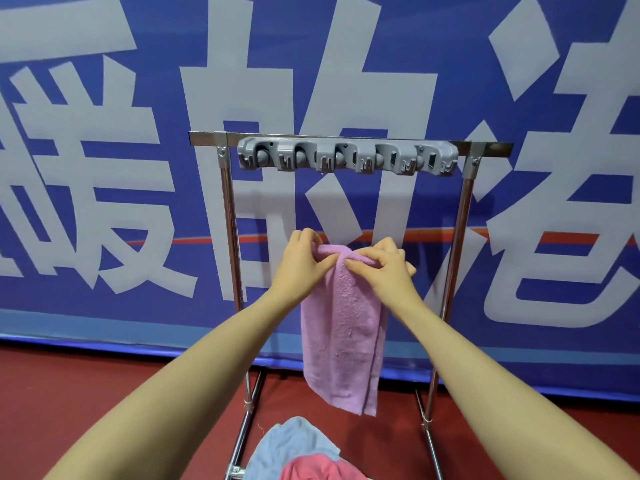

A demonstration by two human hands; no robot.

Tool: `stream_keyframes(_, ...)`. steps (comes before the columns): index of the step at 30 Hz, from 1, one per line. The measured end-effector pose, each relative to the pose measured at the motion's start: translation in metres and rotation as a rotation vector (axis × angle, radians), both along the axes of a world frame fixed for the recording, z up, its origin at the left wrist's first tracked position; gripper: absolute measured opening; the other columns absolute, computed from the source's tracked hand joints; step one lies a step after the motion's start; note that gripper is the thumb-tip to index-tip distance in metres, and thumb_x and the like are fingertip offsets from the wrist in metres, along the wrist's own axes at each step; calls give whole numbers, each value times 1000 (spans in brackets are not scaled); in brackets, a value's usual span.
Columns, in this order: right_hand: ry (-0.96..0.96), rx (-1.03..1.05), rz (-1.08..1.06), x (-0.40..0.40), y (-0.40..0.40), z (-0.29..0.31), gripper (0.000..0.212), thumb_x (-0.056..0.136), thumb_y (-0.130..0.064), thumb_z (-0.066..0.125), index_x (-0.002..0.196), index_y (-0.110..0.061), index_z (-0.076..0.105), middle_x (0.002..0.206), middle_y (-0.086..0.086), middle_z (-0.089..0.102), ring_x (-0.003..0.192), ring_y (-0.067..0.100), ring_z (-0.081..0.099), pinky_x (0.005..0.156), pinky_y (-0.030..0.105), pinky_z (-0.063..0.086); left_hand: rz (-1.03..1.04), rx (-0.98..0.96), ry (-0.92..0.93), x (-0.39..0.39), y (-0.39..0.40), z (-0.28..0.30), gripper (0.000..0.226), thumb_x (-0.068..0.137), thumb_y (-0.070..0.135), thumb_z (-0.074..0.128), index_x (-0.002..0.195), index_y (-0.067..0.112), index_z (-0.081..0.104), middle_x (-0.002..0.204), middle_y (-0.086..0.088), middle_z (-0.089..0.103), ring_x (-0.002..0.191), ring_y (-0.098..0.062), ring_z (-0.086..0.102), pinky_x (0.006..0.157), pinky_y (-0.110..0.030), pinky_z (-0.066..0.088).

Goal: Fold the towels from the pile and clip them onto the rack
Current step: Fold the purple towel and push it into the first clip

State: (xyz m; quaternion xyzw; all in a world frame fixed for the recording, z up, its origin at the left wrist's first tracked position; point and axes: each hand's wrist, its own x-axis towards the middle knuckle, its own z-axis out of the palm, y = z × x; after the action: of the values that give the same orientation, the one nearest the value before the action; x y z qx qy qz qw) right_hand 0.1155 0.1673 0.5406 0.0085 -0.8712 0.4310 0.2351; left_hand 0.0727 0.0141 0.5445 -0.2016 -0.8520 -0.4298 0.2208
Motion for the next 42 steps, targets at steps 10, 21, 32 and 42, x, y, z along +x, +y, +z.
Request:
stream_keyframes(10,-7,-156,-59,3,-5,-8,20,85,-42,65,95,-27,74,90,-9,43,100,13,38,71,11,21,-317,-158,-104,3,9,-1,32,87,12,51,115,28,54,76,-4,60,68,-12,52,69,-24,48)
stream_keyframes(21,-50,20,29,9,3,-12,29,82,-45,66,103,-27,73,95,-5,43,103,14,32,75,12,22,-368,-451,-73,-3,-1,-4,31,96,28,49,126,33,45,96,7,63,74,2,50,97,-37,31)
stream_keyframes(32,-6,-43,73,7,20,-22,32,90,-1,41,86,-25,61,99,-5,53,99,10,48,89,23,32,-97,-588,225,4,-4,-5,17,96,26,47,111,21,54,94,5,59,90,-20,50,86,-31,24)
stream_keyframes(42,52,-108,150,0,22,-21,15,88,-4,56,95,-16,62,86,-6,61,77,2,54,67,11,45,-204,-490,262,0,-11,4,24,80,25,43,99,20,57,92,0,61,94,-15,50,85,-30,19)
